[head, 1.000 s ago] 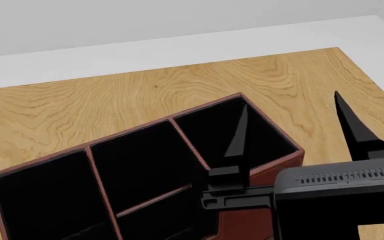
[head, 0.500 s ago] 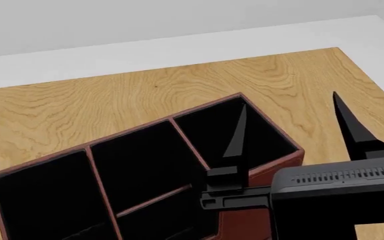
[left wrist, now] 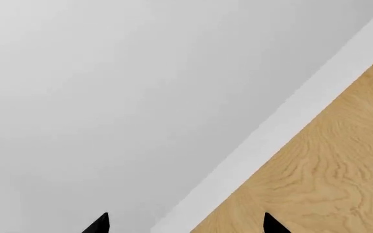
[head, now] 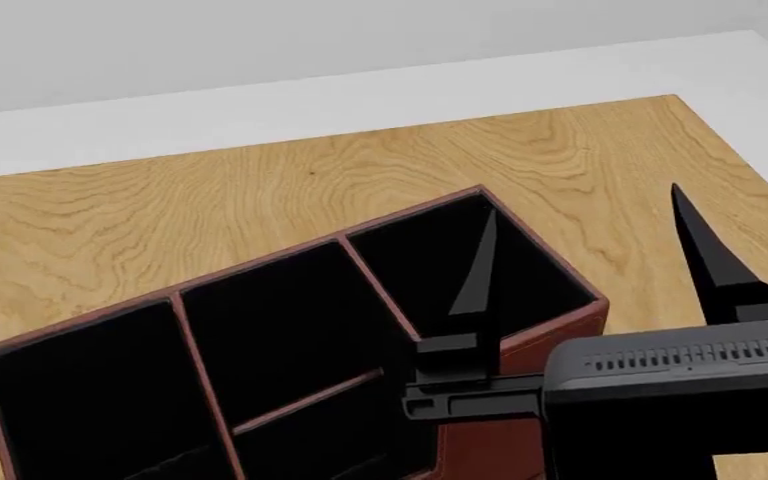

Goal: Pick up the book and place it in the back compartment of the caddy.

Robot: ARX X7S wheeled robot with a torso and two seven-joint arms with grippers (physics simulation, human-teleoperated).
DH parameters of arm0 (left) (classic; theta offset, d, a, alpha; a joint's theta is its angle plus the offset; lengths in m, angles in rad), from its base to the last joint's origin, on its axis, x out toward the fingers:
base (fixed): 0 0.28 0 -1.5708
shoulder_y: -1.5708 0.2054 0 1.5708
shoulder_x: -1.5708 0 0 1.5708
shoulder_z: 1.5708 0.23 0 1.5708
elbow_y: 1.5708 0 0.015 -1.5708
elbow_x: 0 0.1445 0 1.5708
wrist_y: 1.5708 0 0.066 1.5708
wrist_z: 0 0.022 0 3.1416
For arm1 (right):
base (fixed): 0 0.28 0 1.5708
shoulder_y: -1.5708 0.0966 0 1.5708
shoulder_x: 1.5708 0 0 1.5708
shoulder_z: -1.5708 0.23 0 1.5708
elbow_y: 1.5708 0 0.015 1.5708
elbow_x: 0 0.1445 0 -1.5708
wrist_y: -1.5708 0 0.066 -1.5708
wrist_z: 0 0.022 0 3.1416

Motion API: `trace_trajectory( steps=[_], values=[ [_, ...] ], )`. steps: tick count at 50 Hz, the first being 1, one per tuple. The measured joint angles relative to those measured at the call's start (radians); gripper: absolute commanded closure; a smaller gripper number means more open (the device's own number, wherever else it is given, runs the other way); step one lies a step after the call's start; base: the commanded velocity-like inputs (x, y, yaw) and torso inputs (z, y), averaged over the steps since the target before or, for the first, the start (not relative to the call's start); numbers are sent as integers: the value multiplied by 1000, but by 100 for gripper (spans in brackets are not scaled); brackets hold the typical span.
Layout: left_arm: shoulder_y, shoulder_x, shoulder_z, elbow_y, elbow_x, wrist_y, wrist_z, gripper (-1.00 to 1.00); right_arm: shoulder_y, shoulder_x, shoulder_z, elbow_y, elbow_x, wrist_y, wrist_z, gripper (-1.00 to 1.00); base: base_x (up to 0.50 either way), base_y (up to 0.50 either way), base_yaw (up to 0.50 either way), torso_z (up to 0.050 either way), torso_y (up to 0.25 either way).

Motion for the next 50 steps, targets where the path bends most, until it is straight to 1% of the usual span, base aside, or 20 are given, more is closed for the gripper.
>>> trace_trajectory(
  steps=[12, 20, 32, 50],
  values=[
    [44, -49, 86, -42, 82, 36, 61, -100, 3, 4, -7, 1, 1, 3, 7, -100, 0, 0, 0, 0, 0],
    [72, -68, 119, -47, 89, 21, 93, -100, 2, 6, -7, 3, 4, 1, 9, -100, 0, 0, 0, 0, 0],
    [133, -104, 135, -37, 46, -25, 122, -100, 0, 7, -1, 4, 11, -3, 12, -100, 0, 0, 0, 0, 0],
    [246, -170, 101, -6, -105, -106, 120, -100, -7, 11, 6, 6, 22, -13, 14, -100, 0, 0, 0, 0, 0]
  ],
)
